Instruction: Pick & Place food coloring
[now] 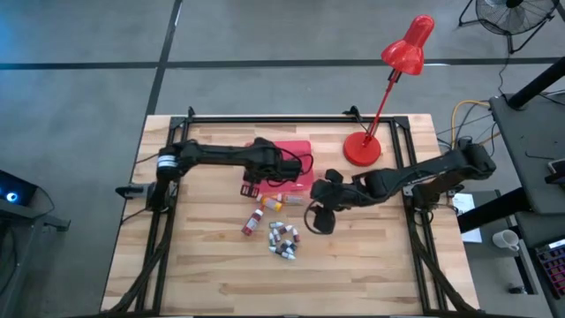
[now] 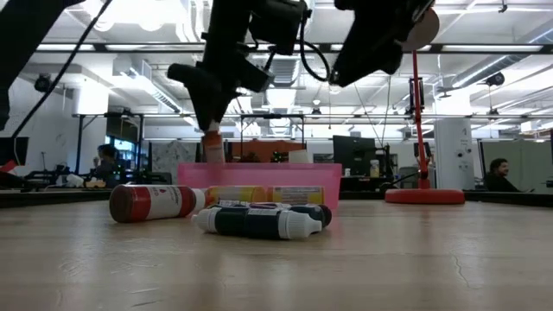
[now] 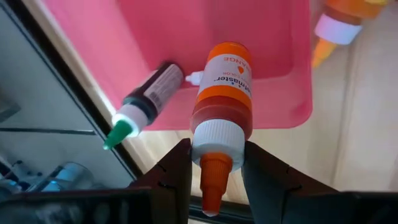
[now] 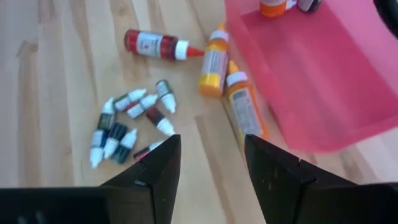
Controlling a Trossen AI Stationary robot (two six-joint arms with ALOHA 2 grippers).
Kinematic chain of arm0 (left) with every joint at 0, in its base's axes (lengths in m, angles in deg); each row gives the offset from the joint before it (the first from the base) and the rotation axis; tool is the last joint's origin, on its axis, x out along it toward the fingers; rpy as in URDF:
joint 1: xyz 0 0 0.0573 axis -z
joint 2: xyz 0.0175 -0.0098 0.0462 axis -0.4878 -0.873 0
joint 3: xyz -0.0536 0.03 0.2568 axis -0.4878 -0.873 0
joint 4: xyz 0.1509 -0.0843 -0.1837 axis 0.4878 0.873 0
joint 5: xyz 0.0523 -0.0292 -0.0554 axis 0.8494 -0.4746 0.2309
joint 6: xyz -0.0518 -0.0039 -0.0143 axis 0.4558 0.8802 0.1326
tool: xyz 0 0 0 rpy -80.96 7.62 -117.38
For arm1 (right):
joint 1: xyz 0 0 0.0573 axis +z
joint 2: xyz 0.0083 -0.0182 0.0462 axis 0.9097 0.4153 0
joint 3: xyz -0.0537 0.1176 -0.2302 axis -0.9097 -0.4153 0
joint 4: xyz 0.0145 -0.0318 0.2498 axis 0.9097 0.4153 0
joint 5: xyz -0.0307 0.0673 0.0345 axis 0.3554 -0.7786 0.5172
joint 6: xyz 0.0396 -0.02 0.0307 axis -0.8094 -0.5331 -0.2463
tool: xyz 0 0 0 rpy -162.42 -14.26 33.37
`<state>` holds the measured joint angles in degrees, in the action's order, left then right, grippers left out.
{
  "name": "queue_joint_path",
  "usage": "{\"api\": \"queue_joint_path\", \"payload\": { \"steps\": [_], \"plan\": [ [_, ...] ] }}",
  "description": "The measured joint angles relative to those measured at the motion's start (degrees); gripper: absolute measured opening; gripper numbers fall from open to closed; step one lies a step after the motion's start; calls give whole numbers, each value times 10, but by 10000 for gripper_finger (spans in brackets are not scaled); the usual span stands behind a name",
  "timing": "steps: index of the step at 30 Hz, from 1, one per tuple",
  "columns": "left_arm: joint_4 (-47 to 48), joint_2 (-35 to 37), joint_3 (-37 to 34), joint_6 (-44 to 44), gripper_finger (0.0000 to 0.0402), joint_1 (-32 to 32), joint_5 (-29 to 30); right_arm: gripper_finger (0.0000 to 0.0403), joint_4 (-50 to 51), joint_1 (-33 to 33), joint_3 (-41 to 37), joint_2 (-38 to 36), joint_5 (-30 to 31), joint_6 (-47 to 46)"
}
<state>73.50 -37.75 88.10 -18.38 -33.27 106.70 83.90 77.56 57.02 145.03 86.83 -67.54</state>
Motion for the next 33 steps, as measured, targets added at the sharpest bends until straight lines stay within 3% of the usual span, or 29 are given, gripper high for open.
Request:
{"api": "queue_joint_path", "payload": {
  "steps": [15, 25, 33],
  "plan": [
    [-12, -28, -13, -39, 97, 6, -15, 169, -14, 17, -103, -102, 47, -87],
    [-14, -37, -42, -34, 98, 7, -34, 169, -32, 17, -114, -112, 46, -85],
    [-47, -37, -42, -28, 136, 8, -27, 169, -33, 16, -114, -111, 47, -73]
  ]
}}
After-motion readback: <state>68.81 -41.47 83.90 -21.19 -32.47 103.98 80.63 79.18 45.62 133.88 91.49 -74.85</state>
